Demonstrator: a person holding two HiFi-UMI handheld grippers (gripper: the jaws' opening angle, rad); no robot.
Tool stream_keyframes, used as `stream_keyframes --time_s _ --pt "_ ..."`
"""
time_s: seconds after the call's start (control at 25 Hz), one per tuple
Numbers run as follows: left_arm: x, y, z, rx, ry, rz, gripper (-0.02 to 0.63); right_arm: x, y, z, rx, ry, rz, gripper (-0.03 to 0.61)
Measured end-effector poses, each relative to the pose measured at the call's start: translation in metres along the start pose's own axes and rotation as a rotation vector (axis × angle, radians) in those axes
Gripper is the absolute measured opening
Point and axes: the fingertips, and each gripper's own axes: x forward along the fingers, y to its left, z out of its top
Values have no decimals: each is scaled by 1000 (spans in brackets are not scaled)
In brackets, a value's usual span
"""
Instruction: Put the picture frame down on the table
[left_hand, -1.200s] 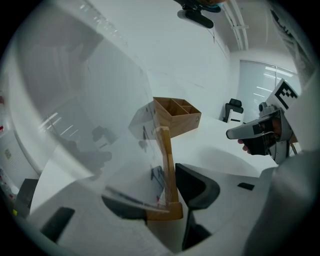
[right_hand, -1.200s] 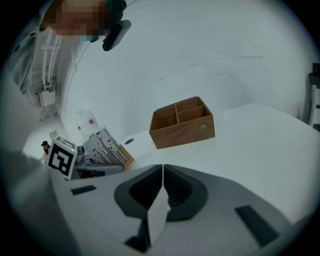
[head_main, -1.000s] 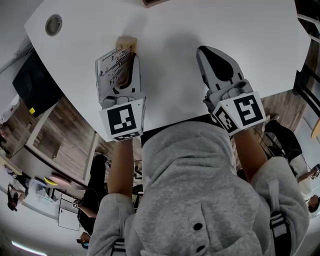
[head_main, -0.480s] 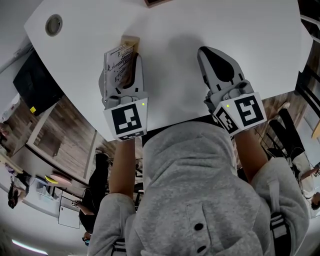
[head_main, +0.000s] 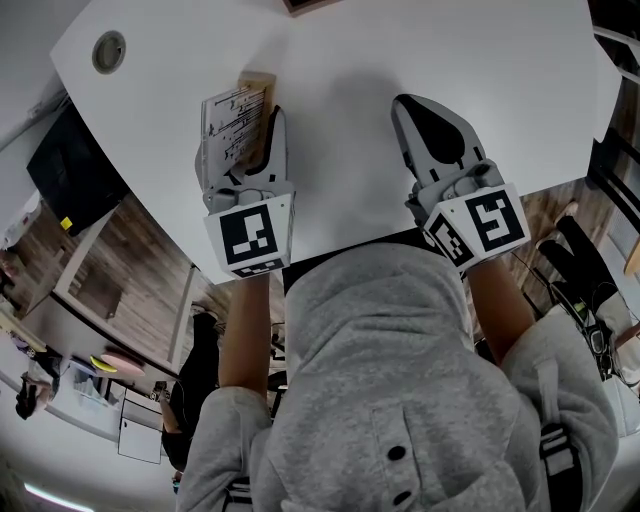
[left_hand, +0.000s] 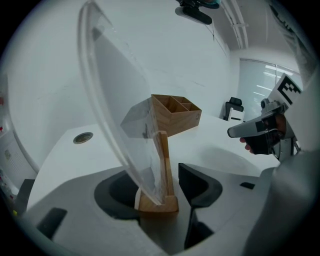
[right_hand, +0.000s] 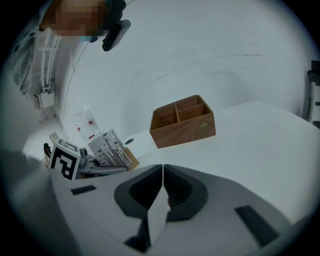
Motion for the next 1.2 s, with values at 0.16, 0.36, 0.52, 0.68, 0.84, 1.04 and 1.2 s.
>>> stream_keyframes --time_s 0.16,0.36,0.52,0.68,0.84,1.04,1.2 --pt "-3 0 0 7 -23 -5 273 -3 5 -2 -9 -5 -5 28" --pt "-14 1 -5 -9 -11 5 285 -13 5 2 -29 -22 -19 28" --pt "-22 0 -12 -2 -8 6 290 -24 1 7 -33 -55 -39 29" --pt "-32 -4 -16 -3 -7 -6 302 -39 -2 12 -40 -87 -59 28" --pt "-46 -7 -17 1 -5 -3 311 -55 0 21 -48 -125 -64 29" --pt "-69 -7 -20 -7 -23 32 314 -74 12 26 -82 -160 -45 28" --pt "-90 -9 -17 -9 -52 56 314 -88 23 29 -114 -187 -30 28"
